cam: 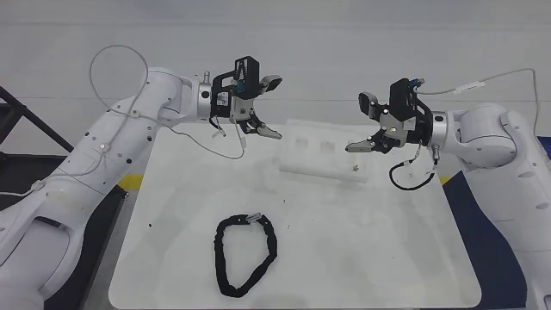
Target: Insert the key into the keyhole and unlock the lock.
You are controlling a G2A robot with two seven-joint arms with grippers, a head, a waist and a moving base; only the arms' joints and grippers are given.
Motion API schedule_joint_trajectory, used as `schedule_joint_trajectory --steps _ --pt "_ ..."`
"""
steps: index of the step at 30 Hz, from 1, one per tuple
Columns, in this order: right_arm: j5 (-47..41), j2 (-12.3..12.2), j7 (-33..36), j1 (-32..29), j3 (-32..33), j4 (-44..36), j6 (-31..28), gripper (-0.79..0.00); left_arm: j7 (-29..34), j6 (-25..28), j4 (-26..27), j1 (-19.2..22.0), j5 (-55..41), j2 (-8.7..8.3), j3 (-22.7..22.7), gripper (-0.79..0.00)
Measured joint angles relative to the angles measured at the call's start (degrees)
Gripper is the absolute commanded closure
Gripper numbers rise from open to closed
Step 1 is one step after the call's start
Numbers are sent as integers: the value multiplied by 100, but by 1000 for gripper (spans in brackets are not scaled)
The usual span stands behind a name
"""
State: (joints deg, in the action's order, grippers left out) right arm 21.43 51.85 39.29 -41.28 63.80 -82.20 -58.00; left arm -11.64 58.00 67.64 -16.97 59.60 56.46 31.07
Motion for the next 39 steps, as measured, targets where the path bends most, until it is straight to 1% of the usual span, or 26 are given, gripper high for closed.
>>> schedule_joint_trajectory --steps 2,5,7,11,13,15,20,23,24,27,30,32,35,39 --pt "26 0 -28 -24 5 20 38 -785 0 0 0 0 0 0 0 -785" --pt "193 5 -146 -85 -7 190 271 -785 0 0 0 0 0 0 0 -785" --pt "337 18 -118 -21 -62 374 433 -785 0 0 0 0 0 0 0 -785" --pt "804 68 75 60 -310 556 949 -785 0 0 0 0 0 0 0 -785" --pt "816 92 141 53 -417 679 1131 -785 0 0 0 0 0 0 0 -785" --pt "831 127 221 74 -532 854 1440 -785 0 0 0 0 0 0 0 -785" --pt "656 252 515 206 -895 1233 1970 -785 0 0 0 0 0 0 0 -785" --pt "508 359 719 302 -1138 1484 2497 -785 0 0 0 0 0 0 0 -785" --pt "466 413 831 351 -1253 1581 2796 -785 0 0 0 0 0 0 0 -785" --pt "283 566 1032 461 -1532 1857 3447 -785 0 0 0 0 0 0 0 -785" --pt "168 707 1141 590 -1773 2164 3876 -785 0 0 0 0 0 0 0 -785" --pt "111 797 1153 652 -1889 2356 4240 -785 0 0 0 0 0 0 0 -785" --pt "-39 933 1108 686 -2018 2609 5018 -785 0 0 0 0 0 0 0 -785" --pt "-29 1085 918 730 -2172 2855 5683 -785 0 0 0 0 0 0 0 -785"
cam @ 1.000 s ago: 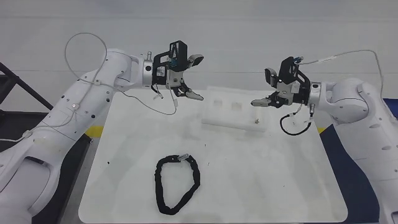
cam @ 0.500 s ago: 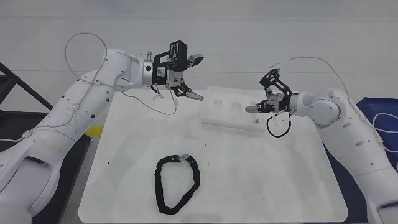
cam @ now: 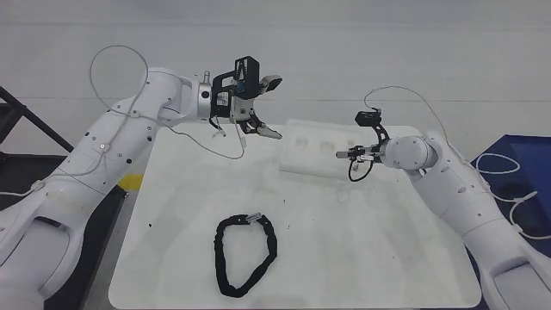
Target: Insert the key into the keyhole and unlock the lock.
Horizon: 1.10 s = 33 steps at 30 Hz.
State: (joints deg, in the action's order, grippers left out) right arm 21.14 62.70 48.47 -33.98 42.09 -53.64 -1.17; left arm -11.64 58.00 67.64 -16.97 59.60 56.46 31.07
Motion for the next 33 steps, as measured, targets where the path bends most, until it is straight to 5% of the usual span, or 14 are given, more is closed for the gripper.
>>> schedule_joint_trajectory --steps 21,33 --pt "-253 144 11 36 -76 268 118 -785 0 0 0 0 0 0 0 -785" --pt "948 19 932 -194 -56 -1249 1998 -785 0 0 0 0 0 0 0 -785"
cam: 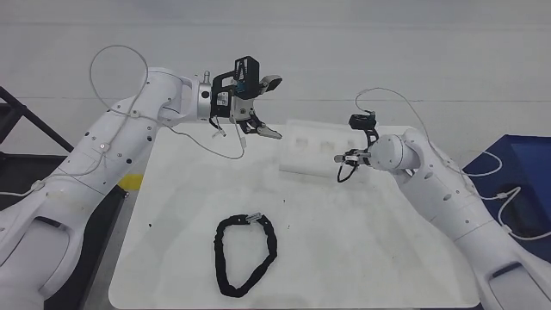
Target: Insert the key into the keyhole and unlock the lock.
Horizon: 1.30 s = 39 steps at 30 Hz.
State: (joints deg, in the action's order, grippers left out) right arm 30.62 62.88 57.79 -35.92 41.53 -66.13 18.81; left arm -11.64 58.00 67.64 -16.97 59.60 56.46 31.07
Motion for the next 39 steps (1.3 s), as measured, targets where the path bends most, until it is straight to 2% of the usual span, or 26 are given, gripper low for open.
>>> schedule_joint_trajectory --steps 4,5,8,10,12,19,25,35,39 --pt "-14 11 135 -114 28 -68 201 -785 0 0 0 0 0 0 0 -785" --pt "-18 22 168 -122 14 -56 218 -674 0 0 0 0 0 0 0 -785" --pt "56 68 240 -101 -67 -27 188 -496 0 0 0 0 0 0 0 -785" --pt "93 98 245 -79 -97 21 155 -406 0 0 0 0 0 0 0 -785" --pt "109 127 241 -50 -106 103 155 -419 0 0 0 0 0 0 0 -785" --pt "71 230 121 58 -72 444 317 -357 0 0 0 0 0 0 0 -785" --pt "52 350 72 141 -139 729 412 -286 0 0 0 0 0 0 0 -785" --pt "-81 545 -161 226 -180 1222 444 -102 0 0 0 0 0 0 0 -785" --pt "-131 621 -231 257 -194 1436 415 -68 0 0 0 0 0 0 0 -785"
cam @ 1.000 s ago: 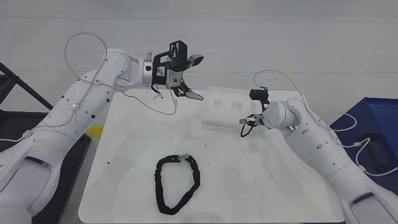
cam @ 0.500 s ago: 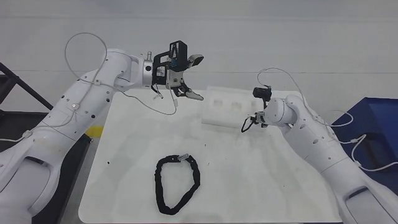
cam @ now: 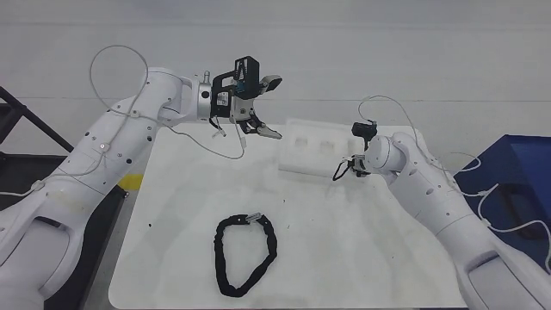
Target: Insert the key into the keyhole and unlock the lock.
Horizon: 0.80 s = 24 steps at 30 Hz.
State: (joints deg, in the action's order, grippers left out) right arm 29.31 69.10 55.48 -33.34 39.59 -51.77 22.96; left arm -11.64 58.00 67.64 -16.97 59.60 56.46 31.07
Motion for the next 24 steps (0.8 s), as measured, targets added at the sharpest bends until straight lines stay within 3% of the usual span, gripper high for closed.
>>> schedule_joint_trajectory --steps 3,14,20,24 --pt "-12 54 -29 27 -19 124 -9 0 0 0 0 0 0 0 0 -785" --pt "106 159 41 173 15 272 104 0 0 0 0 0 0 0 0 -785" --pt "370 20 314 139 270 -265 265 0 0 0 0 0 0 0 0 -785" --pt "669 -186 592 -113 595 -1060 371 0 0 0 0 0 0 0 0 -785"
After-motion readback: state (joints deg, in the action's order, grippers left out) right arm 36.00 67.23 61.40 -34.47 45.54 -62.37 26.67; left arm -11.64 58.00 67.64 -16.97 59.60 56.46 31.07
